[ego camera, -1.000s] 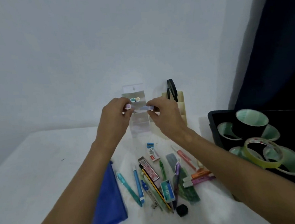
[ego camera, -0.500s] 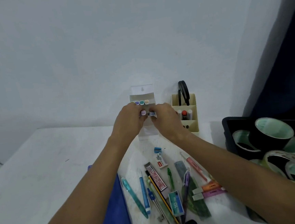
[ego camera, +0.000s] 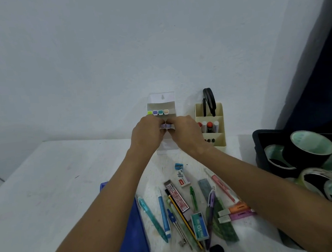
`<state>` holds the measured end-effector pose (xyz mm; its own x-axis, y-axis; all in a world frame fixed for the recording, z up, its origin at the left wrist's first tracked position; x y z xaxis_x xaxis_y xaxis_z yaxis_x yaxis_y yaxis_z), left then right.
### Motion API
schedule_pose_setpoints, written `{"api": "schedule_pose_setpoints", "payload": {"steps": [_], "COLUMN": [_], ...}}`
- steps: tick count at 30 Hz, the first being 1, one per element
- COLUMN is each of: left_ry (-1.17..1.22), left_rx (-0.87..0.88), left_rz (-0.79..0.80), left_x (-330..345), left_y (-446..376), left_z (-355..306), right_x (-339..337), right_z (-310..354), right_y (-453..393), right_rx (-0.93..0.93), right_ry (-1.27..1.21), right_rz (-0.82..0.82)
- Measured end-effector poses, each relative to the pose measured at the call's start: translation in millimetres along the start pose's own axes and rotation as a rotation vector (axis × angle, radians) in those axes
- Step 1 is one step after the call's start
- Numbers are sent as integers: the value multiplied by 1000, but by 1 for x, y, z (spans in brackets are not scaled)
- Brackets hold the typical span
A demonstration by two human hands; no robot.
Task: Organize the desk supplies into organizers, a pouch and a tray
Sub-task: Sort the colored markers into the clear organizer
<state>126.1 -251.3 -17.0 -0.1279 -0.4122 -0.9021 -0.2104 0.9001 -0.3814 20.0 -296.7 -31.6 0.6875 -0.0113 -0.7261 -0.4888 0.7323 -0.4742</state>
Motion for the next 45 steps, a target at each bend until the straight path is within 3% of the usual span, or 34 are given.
{"api": "schedule_pose_setpoints", "payload": {"steps": [17,23,28,35,38,41,45], "left_ry": [34,42,77,172,177,200,186], "left_rx": [-127,-90,-33,-23,-60,-38,130], "left_rz": [-21,83,130,59,85,198,412], "left_x": [23,23,22,-6,-9,-2,24], "left_y": [-1,2,10,41,60,77,90], "left_z": [8,6,-2,-11,-13,-28,-63], "right_x": [12,6,2,-37,-59,-77,-93], "right_z": [-5,-10,-9,12,13,-2,-32], "right_y": [2,0,4,28,54,87,123], "right_rx": [37,69,97,51,22,44,135], "right_ry": [89,141,58,-113,-121,-65,83], "right_rz": [-15,45,174,182,260,474,733]}}
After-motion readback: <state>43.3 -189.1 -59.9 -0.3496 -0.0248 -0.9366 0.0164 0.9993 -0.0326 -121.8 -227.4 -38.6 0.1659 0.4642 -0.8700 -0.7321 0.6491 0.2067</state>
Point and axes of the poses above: each hand's wrist, its own y-axis away from the middle knuckle, its own x-axis out of the palm, z = x × y, the point moved 4 cm from there along -y, towards the middle knuckle, and after that the axes turned 4 degrees about -y, right-handed, at the moved point
